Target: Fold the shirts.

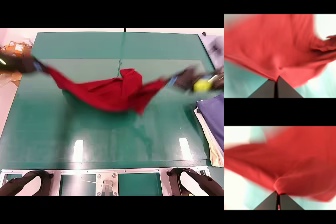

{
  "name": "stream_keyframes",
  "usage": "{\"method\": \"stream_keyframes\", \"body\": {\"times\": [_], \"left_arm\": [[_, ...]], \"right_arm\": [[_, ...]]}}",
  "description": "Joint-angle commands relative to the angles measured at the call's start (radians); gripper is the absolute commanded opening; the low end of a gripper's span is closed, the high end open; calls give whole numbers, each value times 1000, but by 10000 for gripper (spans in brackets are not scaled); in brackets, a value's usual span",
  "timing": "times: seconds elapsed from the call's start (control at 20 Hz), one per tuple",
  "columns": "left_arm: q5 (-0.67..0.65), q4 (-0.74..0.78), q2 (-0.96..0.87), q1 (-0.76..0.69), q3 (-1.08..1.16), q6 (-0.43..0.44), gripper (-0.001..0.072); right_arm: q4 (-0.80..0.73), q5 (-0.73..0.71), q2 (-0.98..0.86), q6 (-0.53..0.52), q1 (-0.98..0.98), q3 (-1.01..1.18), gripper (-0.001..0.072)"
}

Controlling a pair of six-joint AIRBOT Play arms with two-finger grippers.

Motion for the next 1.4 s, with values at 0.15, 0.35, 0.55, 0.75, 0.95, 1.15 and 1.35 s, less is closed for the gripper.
{"method": "stream_keyframes", "body": {"times": [0.15, 0.35, 0.55, 0.75, 0.95, 1.15, 1.35], "left_arm": [[131, 107, 74, 1, 748, -105, 20], [161, 199, 167, 1, 726, -105, 20], [127, 268, 159, 1, 696, -105, 21], [166, 261, 154, 1, 446, -92, 21], [210, 182, 21, -1, 220, -10, 21], [224, 45, -256, -2, 140, 51, 21], [270, 26, -534, -8, 140, 48, 21]], "right_arm": [[141, -159, 34, 164, -303, 663, 15], [138, -309, 145, 163, -428, 771, 16], [102, -402, 218, 85, -447, 770, 16], [111, -351, 151, 76, -442, 678, 15], [127, -377, 27, -85, -192, 432, 15], [-30, -655, -201, -174, 131, 198, 16], [-24, -779, -532, -174, 208, 217, 15]]}}
